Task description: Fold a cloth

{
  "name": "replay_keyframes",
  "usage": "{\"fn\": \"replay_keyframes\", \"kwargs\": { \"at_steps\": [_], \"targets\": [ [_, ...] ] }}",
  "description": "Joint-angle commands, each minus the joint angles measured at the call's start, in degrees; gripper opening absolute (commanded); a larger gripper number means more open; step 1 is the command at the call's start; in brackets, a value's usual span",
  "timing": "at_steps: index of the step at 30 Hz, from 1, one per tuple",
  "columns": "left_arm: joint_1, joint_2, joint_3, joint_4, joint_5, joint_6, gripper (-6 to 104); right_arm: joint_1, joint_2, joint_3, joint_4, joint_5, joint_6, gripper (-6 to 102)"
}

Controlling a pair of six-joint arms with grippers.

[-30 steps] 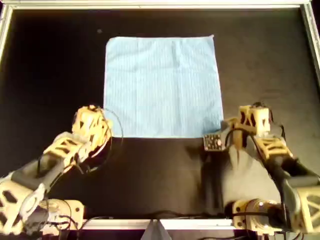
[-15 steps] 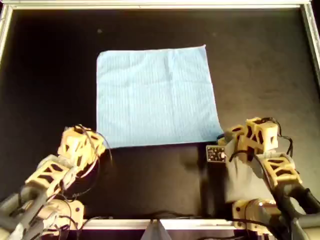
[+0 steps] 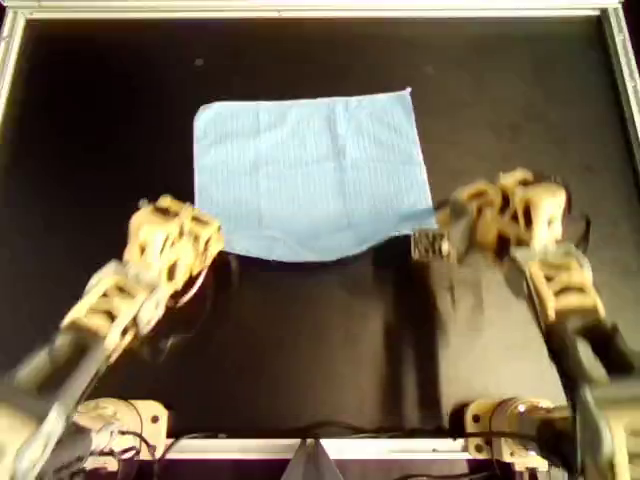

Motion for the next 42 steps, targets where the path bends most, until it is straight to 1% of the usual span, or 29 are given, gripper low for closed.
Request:
{"fn": "replay_keyframes", "kwargs": {
  "at_steps": [1,4,7,9,14,19,23,30,35,38,40,42],
  "targets": [
    [5.27,-12.22,-16.52,-1.41,-0.53,0.53,0,-0.44,-9.58,-15.82,-0.97,-0.35,0.35,1],
    [8.61,-21.88,-28.21,-1.41,-0.44,0.44,0,-0.44,-18.19,-26.63,-0.97,-0.35,0.35,1],
    [10.37,-29.53,-39.73,-1.32,-0.44,0.44,0,-0.44,-26.19,-37.44,-0.97,-0.35,0.35,1],
    [10.81,-34.37,-46.58,-1.32,-0.26,0.44,0,-0.44,-30.85,-44.38,-0.97,-0.35,0.35,1],
    [10.81,-45.53,-60.91,-1.32,0.0,0.44,0,-0.44,-41.92,-59.06,-0.97,-0.35,0.35,1],
    [10.81,-54.14,-71.1,-1.32,-0.44,0.44,-1,-0.44,-51.42,-70.84,-0.97,-0.35,0.35,1],
    [10.99,-58.1,-75.94,-1.32,-0.53,0.44,-1,-0.44,-58.01,-78.75,-0.97,-0.35,0.35,1],
    [13.62,-60.21,-78.49,-1.32,-0.53,0.44,-1,-0.44,-67.15,-89.21,-0.97,-0.35,0.35,1],
    [13.71,-61.87,-78.66,-1.32,-0.53,0.44,0,-0.44,-70.49,-92.9,-0.97,-0.26,0.44,1],
    [13.27,-63.11,-78.66,-1.32,0.53,0.44,1,-0.44,-71.28,-93.87,-0.97,0.53,0.44,2],
    [13.01,-63.81,-78.66,-1.32,0.62,0.44,6,-0.62,-71.46,-93.87,-0.97,0.35,0.44,3],
    [12.92,-63.9,-78.66,-1.32,0.62,0.44,17,-0.62,-71.46,-93.87,-0.97,-0.18,0.44,9]
  ]
}}
